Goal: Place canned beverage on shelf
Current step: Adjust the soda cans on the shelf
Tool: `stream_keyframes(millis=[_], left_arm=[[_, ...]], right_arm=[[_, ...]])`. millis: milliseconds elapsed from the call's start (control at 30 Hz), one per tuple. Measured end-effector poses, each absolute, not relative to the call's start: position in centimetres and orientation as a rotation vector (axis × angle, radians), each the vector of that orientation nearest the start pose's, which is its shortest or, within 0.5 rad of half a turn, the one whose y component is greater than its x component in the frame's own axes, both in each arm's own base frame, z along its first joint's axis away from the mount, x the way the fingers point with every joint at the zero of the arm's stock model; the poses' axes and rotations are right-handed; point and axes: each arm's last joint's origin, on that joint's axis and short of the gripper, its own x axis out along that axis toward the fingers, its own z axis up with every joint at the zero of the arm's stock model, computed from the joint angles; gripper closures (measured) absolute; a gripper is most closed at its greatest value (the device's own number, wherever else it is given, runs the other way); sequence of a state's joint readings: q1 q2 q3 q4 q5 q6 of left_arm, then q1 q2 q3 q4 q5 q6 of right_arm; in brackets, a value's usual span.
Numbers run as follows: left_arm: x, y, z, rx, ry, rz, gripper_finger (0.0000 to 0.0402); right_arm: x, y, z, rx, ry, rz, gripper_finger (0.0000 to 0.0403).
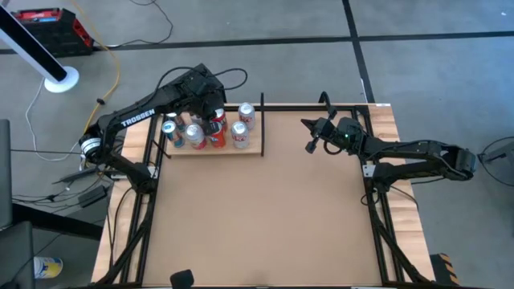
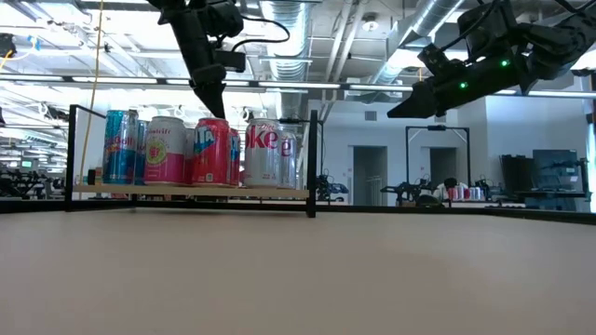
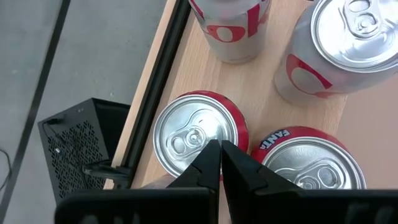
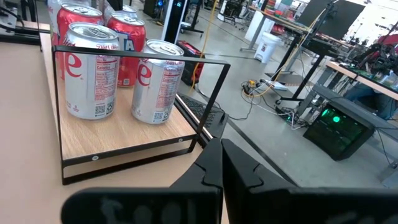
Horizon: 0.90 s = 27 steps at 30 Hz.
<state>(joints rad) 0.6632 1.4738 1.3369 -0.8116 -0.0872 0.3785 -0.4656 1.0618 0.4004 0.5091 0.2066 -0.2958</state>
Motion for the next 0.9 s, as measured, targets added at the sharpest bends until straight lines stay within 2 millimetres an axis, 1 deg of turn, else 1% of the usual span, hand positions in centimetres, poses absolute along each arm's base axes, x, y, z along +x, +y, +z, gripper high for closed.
stream_keyframes(millis=[467,700,900], left_arm=[[23.6,18.9,31.4,0.036,1.031,0.517,0.0402],[23.6,19.2,31.5,0.039,1.011,0.551,0.0402],[24.3,19.9,31.2,0.068,0.98,0.593,0.0402]], right_arm=[[19.1,-10.2,21.6,-0.264,0.252,-0.642,0.0382],[19.1,-10.2,21.6,-0.264,0.252,-0.643,0.0382],[19.1,-10.2,21.6,-0.264,0.252,-0.642,0.0382]])
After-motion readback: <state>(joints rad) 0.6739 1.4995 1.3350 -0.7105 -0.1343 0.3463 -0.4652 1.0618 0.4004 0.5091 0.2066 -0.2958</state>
